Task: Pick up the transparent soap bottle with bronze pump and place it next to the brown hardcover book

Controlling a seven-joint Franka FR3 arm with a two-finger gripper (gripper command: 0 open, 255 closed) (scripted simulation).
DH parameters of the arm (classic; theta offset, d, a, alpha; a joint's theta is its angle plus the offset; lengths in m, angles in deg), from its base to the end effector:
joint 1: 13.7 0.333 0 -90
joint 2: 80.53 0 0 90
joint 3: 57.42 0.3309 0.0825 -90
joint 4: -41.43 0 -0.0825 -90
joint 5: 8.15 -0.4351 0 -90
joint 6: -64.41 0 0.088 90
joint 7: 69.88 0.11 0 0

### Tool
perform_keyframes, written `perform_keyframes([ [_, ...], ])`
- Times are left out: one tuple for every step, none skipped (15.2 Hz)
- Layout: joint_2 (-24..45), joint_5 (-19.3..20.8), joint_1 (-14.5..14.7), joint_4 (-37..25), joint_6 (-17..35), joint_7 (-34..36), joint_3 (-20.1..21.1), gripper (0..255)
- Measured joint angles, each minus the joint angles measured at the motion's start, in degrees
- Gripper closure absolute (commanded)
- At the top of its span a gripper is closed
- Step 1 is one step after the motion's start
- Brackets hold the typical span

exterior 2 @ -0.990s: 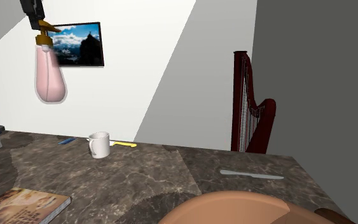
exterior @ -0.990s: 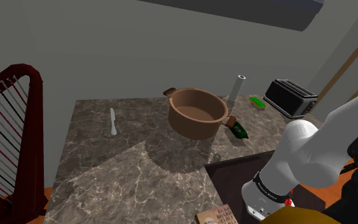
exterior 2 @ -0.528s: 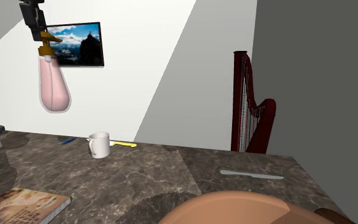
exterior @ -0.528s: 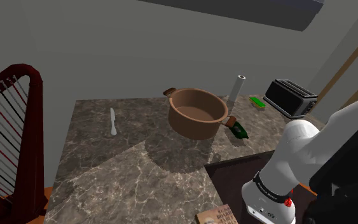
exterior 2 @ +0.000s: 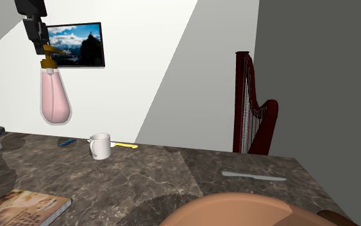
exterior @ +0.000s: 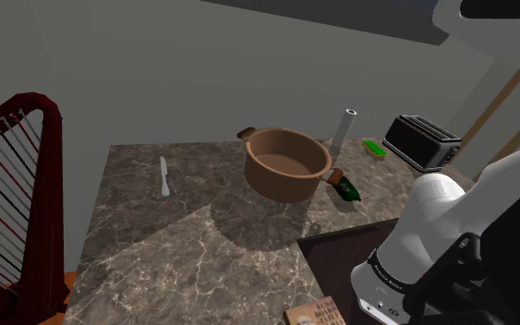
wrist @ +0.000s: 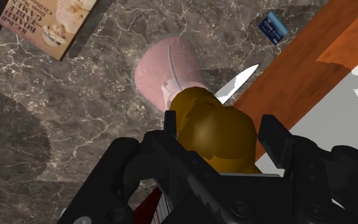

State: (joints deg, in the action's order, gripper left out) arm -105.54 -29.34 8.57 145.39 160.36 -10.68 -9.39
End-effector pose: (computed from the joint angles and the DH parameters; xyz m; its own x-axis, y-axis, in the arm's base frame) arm 0.0602 0.5314 0.6641 0.9867 0.1579 0.0388 0.1622 -0.9734 -0.1618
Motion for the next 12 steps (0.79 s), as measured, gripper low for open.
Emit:
perform_keyframes([
  [-0.3,-0.2,0.1,1.0,0.8,-0.2,0.0,255],
  [-0.5,-0.4,0.2,1.9,1.5,-0.4,0.0,255],
  [-0.8,-0.6,0.4,3.0,2.3,-0.7,0.0,255],
  [-0.9,-0.8,0.5,3.9,3.0,-0.8,0.1,255],
  [-1.2,-1.0,0.6,4.8,3.7,-1.0,0.1,255],
  [-1.4,-1.2,0.7,5.8,4.5,-1.2,0.1,255],
  [-1.6,-1.4,0.9,6.6,5.1,-1.3,0.2,255],
  [-1.5,-1.5,0.8,7.3,6.0,-1.3,0.6,255],
  [-1.6,-1.6,0.9,8.1,6.6,-1.5,0.7,255],
  [-1.8,-1.8,1.1,8.9,7.3,-1.6,0.7,255],
  [-2.1,-2.1,1.2,9.9,8.0,-1.8,0.8,255],
  [-2.2,-2.2,1.3,10.9,8.9,-2.0,0.9,255],
])
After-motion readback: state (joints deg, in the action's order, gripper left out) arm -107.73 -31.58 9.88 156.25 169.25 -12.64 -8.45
